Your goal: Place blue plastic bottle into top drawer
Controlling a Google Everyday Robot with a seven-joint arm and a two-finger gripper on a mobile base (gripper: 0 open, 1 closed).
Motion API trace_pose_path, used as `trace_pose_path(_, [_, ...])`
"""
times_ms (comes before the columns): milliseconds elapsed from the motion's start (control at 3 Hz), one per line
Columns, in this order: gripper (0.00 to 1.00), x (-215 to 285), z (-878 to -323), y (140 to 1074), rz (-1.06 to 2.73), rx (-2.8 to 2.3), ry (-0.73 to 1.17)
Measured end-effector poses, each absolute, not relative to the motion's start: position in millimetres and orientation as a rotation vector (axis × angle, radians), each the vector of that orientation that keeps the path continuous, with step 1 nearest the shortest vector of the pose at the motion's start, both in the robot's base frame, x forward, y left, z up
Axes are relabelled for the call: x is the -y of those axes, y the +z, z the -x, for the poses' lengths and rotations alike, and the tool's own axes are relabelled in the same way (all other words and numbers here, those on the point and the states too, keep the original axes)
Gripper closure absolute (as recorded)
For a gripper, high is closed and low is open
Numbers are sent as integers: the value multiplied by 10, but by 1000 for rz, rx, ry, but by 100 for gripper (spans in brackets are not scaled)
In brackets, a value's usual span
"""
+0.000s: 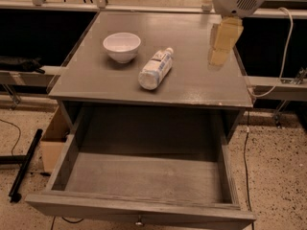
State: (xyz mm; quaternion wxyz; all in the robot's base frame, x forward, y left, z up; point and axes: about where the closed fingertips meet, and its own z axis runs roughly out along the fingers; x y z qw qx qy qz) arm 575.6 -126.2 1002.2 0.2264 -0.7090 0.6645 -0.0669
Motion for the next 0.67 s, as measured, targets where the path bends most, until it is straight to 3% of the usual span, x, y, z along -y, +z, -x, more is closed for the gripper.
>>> trace_pose_path(667, [0,1079,-5993,9937,2012,-1763,-211])
